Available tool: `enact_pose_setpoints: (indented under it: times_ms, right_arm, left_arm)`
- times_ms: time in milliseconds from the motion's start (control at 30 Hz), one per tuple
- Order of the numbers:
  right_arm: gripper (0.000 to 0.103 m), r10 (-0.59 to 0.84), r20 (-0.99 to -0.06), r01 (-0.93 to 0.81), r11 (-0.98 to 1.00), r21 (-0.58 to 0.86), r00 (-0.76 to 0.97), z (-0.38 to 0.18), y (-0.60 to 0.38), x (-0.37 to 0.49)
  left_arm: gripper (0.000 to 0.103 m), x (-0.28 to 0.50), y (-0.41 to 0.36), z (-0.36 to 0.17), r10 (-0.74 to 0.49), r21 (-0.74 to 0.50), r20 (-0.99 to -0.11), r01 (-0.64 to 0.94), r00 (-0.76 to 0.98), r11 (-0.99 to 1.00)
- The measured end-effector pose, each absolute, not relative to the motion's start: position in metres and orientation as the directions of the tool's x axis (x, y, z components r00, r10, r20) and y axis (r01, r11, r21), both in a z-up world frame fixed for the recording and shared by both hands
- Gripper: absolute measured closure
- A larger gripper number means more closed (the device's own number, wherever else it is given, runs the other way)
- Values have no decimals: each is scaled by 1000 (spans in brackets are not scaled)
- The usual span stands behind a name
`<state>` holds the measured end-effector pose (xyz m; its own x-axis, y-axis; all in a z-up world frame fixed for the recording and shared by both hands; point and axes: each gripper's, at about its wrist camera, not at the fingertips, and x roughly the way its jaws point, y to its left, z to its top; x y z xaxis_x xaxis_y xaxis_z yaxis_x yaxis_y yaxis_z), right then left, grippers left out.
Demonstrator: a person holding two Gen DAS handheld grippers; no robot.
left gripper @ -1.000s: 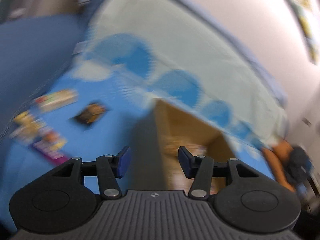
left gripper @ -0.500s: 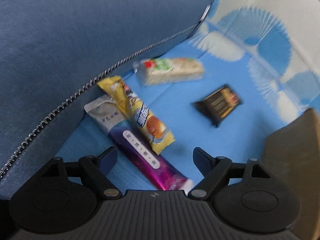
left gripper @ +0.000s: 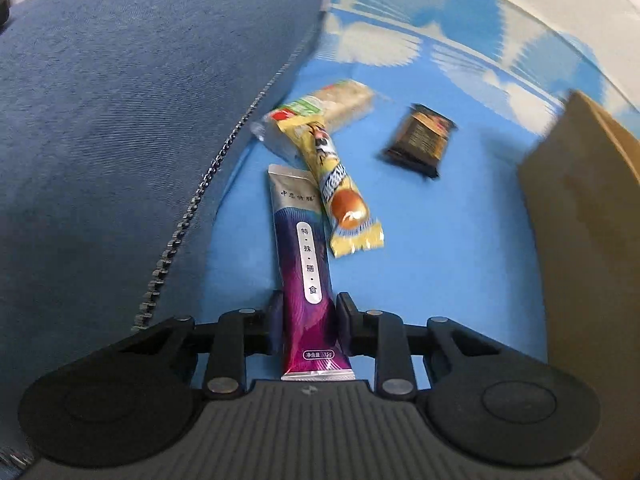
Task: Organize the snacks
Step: 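Move left tool to the purple-white bar while right tool approaches the dark biscuit packet, then close left tool on the purple-white bar while right tool grasps the dark biscuit packet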
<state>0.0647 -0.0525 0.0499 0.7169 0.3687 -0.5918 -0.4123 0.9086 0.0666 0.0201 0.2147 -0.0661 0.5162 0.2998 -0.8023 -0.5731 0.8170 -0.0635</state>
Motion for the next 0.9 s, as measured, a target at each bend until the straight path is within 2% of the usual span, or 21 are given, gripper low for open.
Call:
enact_pose_setpoints:
  times_ms: [100,233,433,700,900]
  right_arm:
    - [46,389,-582,-433,899,69,714,53,-42,62]
    - [46,422,-550,-459,885,78,720,60,-27,57]
    - [45,497,-493,-505,853,130,714,73,-8,53]
    - [43,549,-541,-536,820,200,637,78,35,75]
    - [39,567,-601,-553,799,235,564,55,118,120]
  left_arm:
    - [72,7,217,-71,259,-40,-795,-472,549,880]
    - [71,3,217,-74,216,-93,-782,-451,585,888]
    - [73,3,213,-76,231,-70,-782,-450,579,890]
    - [78,-14,227,-70,131,-188,-790,-440,599,878]
    - [78,-12,228,-75,117,-198,-793,-435,598,878]
